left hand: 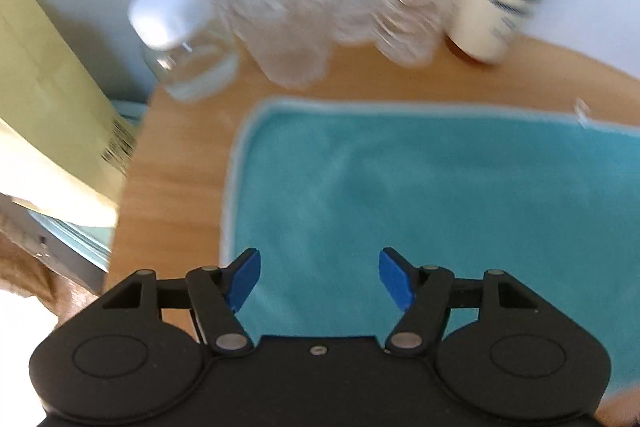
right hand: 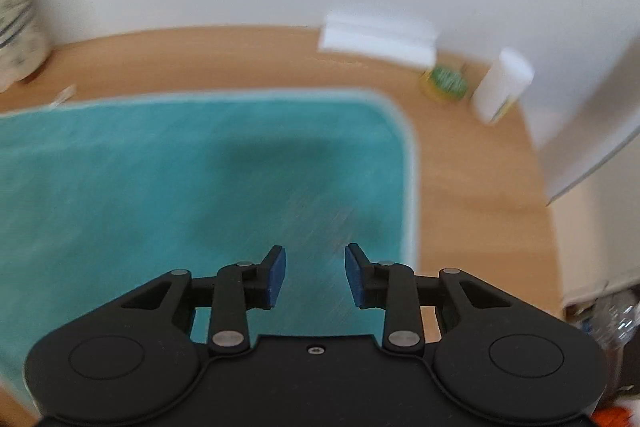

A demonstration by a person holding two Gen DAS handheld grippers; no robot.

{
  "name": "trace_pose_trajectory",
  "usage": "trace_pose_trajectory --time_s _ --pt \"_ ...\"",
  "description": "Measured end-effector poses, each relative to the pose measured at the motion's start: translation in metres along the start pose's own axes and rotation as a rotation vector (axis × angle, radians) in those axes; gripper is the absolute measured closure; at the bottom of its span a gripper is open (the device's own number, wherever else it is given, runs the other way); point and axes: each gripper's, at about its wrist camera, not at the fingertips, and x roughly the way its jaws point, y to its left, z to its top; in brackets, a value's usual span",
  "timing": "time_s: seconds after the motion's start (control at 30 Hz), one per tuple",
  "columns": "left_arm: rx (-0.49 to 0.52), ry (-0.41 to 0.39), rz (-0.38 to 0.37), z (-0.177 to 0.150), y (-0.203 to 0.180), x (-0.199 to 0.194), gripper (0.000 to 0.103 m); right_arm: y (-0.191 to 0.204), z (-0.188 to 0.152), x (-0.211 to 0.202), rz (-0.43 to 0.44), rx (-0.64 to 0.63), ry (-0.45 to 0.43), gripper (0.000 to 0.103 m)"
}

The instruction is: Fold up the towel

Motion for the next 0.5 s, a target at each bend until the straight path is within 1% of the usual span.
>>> trace_pose_trajectory --time_s 0.07,0.17,0.27,0.33,0.4,0.43,0.5 --pt "0.01 0.016 -0.004 -0.015 0.002 -0.008 0.036 0.006 -0.017 -0.005 0.011 0.022 0.016 0.066" --pt "-0.028 0.038 -0.01 -0.034 0.01 -0.017 0.035 0.01 -0.037 -0.007 -0.012 0.069 0.044 0.066" --pt "-0.09 0.095 0.048 -0.05 0.018 -0.023 0.035 0.014 -0.049 -0.006 -0.038 0.108 0.057 0.066" --pt "-0.169 0.128 0.036 -0.057 0.031 -0.022 0.034 0.017 -0.053 -0.004 -0.056 0.128 0.058 0.066" --pt "-0.22 0.151 0.055 -0.061 0.04 -0.018 0.034 0.022 -0.057 -0.002 -0.077 0.139 0.054 0.066" --pt "-0.251 0.161 0.053 -0.063 0.046 -0.014 0.034 0.026 -0.059 -0.002 -0.09 0.135 0.047 0.066" --pt "-0.306 0.172 0.023 -0.063 0.053 -0.009 0.034 0.034 -0.061 -0.001 -0.114 0.123 0.035 0.066"
